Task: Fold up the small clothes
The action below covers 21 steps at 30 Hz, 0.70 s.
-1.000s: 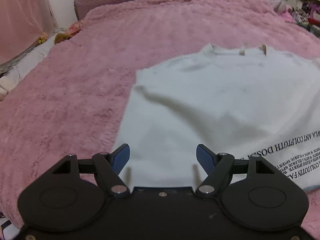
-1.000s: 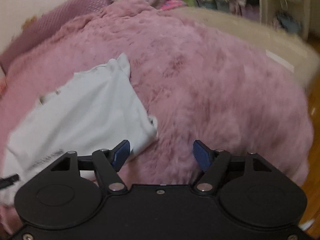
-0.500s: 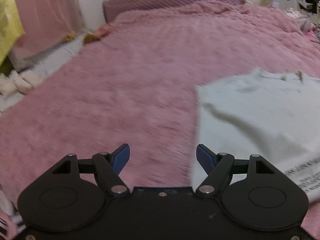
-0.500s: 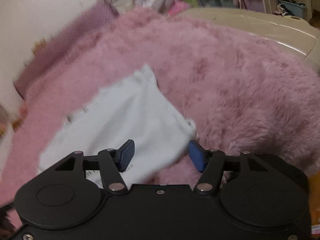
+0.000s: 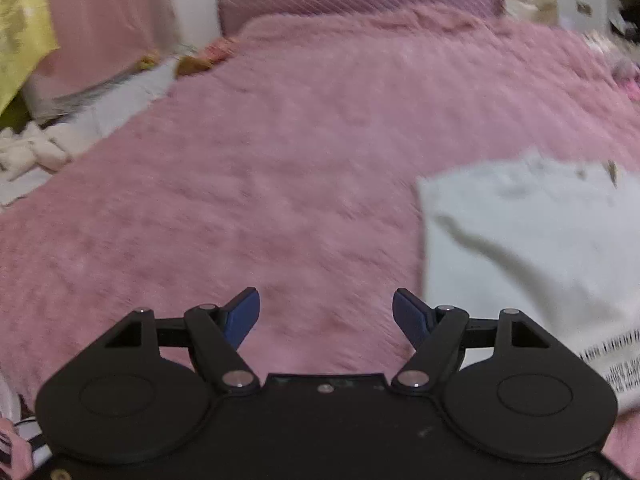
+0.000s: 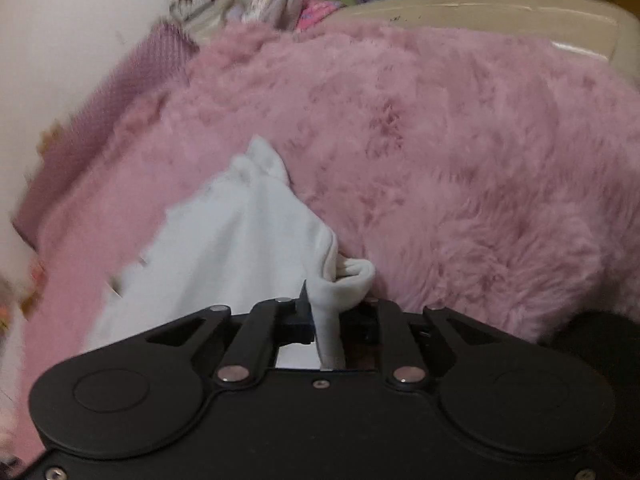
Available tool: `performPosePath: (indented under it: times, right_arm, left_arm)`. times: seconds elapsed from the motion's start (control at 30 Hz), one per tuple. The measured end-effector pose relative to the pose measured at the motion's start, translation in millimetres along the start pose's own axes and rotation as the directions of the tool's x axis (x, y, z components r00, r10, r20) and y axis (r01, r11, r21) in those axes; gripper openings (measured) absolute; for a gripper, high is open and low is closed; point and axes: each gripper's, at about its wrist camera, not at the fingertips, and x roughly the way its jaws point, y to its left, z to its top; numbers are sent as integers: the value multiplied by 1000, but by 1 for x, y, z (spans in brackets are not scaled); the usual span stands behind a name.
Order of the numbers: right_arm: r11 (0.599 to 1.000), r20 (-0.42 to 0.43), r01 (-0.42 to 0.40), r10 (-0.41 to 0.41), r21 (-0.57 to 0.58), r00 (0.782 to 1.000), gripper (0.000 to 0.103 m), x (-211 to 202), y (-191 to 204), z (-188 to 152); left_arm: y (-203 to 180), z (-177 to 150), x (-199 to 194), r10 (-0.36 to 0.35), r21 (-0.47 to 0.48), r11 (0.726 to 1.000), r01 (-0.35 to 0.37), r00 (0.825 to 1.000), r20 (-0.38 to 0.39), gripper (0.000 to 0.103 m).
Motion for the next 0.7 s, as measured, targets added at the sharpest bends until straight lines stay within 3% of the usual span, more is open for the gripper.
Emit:
performPosePath:
  times: [0.2, 0.43, 0.7]
  right_arm:
    - [990, 38, -60, 66, -129, 997, 5, -13, 23, 2]
    - [942, 62, 25, -5, -335, 998, 4, -16, 59, -5]
    - [913, 63, -8, 37, -408, 997, 4, -23, 97, -12]
  left_arm:
    - [-22, -13, 3, -41, 54, 998, 42, 999, -10, 75]
    - [10, -13, 11, -9, -45, 999, 8, 1000, -24, 75]
    - [39, -17, 3, 20, -76, 997, -21, 1000, -12, 75]
